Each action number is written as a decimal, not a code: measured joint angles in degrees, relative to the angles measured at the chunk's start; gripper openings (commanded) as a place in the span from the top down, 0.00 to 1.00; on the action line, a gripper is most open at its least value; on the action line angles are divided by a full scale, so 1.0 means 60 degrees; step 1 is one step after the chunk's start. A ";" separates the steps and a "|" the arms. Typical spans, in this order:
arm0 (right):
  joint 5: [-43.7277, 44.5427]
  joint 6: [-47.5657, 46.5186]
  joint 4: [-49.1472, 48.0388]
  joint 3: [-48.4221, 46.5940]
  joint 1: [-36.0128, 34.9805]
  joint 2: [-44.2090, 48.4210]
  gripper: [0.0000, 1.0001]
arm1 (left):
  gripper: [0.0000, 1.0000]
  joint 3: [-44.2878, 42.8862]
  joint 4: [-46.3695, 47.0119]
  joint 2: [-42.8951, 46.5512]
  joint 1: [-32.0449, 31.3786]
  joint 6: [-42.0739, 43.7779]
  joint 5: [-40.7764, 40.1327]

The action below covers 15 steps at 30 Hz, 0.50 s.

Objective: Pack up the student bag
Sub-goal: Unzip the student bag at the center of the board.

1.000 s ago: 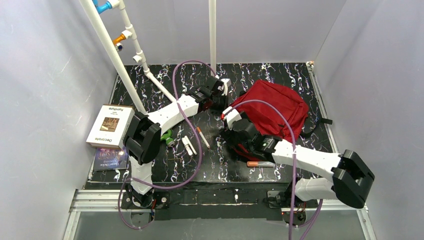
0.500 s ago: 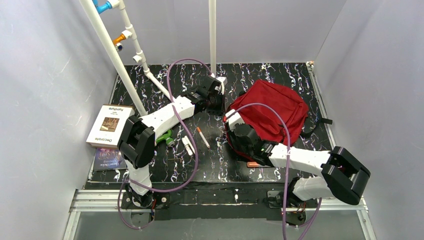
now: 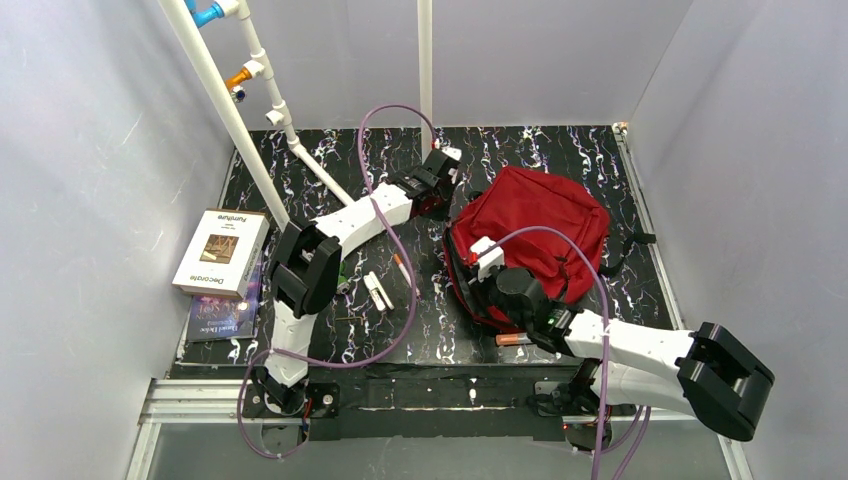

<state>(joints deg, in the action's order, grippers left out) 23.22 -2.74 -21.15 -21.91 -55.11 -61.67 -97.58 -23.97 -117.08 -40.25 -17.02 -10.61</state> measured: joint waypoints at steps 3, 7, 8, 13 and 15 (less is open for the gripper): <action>-0.0237 0.0091 -0.0335 0.0313 0.0138 0.0131 0.99 | 1.00 -0.0197 0.0248 -0.0146 0.0004 0.0204 -0.0149; -0.0437 0.0186 -0.0645 0.0375 0.0382 0.0219 0.99 | 1.00 -0.0437 0.0965 -0.0346 -0.0015 0.0645 -0.0127; -0.0441 0.0189 -0.0707 0.0375 0.0415 0.0255 0.99 | 1.00 -0.0452 0.1129 -0.0393 -0.0018 0.0736 -0.0109; -0.0382 0.0295 -0.0790 0.0386 0.0648 0.0437 0.99 | 1.00 -0.1486 0.1355 -0.1209 -0.0026 0.1147 0.0149; -0.0357 0.0357 -0.0798 0.0386 0.0754 0.0433 0.99 | 1.00 -0.1912 0.1330 -0.1486 -0.0044 0.1217 0.0244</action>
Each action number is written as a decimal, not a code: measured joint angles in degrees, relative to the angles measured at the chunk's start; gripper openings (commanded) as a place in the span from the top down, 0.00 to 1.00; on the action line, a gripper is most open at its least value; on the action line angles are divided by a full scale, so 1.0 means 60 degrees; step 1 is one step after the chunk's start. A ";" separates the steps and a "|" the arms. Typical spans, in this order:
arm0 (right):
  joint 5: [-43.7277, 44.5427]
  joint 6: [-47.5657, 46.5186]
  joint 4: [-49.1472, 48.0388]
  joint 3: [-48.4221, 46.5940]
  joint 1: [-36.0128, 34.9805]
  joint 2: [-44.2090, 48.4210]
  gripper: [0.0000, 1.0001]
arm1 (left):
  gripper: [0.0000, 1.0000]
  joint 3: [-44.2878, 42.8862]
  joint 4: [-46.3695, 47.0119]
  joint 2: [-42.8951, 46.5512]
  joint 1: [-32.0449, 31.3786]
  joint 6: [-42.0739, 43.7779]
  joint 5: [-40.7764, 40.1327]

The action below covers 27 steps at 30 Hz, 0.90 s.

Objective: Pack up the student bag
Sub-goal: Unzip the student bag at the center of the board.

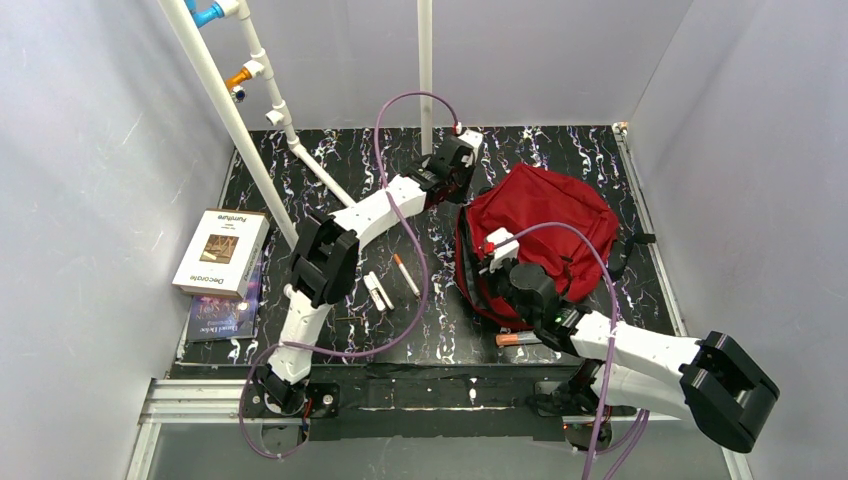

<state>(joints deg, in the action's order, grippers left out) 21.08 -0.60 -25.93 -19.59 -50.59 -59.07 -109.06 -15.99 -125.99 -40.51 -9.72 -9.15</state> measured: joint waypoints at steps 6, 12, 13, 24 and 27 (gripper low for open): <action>-0.0004 0.0237 -0.0029 0.0000 0.0317 -0.0018 0.99 | 0.85 -0.1355 -0.1188 -0.0561 -0.0007 0.0029 0.0117; 0.0080 0.0907 0.0667 -0.0772 0.1035 -0.0841 0.99 | 0.36 -0.1985 -0.2634 -0.0390 0.0102 -0.0237 0.0109; 0.0146 0.0973 0.0816 -0.1013 0.1217 -0.1056 0.99 | 0.32 -0.1872 -0.2834 -0.0189 0.0120 -0.0353 0.0219; 0.0969 0.1002 0.3421 -0.4524 0.1861 -0.3530 0.49 | 0.02 0.3931 -0.3122 0.7424 0.0200 -0.1453 0.3115; 0.0943 0.1151 0.3989 -0.4732 0.1869 -0.3672 0.35 | 0.03 0.6003 -0.3417 0.9883 0.0171 -0.1781 0.2641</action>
<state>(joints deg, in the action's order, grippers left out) 26.74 6.31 -2.00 -47.99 -39.38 -81.10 -73.03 -36.49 -66.70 -39.48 -20.40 6.70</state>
